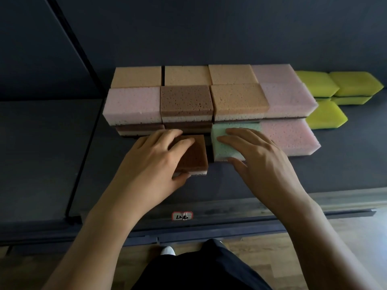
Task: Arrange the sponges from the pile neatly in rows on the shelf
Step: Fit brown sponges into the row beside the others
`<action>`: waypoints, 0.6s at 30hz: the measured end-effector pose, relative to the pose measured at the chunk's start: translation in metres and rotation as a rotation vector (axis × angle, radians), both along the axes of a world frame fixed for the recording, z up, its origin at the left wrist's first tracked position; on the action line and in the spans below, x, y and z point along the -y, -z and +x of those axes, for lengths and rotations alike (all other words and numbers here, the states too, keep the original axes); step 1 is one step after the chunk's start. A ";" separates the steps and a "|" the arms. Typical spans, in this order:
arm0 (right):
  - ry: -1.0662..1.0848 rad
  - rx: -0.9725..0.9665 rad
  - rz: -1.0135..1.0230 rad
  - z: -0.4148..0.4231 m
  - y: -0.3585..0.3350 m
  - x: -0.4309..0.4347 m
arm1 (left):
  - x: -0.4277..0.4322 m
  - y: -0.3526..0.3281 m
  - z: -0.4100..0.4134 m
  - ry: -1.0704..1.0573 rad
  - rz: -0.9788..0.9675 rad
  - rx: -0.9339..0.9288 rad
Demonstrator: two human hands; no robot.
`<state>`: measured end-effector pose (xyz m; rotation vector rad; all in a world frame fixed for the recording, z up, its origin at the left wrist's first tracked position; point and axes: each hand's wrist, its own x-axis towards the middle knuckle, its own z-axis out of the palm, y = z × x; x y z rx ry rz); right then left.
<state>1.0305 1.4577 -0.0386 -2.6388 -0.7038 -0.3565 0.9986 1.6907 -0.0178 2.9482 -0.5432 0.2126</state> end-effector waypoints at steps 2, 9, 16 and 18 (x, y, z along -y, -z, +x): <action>0.004 0.001 0.001 0.000 0.001 -0.001 | 0.002 -0.002 -0.001 0.005 0.000 0.008; -0.004 -0.006 0.007 0.001 0.001 0.000 | 0.010 0.002 0.002 0.028 -0.038 0.059; -0.001 -0.013 -0.008 0.000 0.001 0.000 | 0.020 0.006 0.012 0.018 -0.048 0.081; 0.005 -0.018 -0.011 0.000 0.001 -0.001 | 0.022 0.007 0.014 0.015 -0.053 0.076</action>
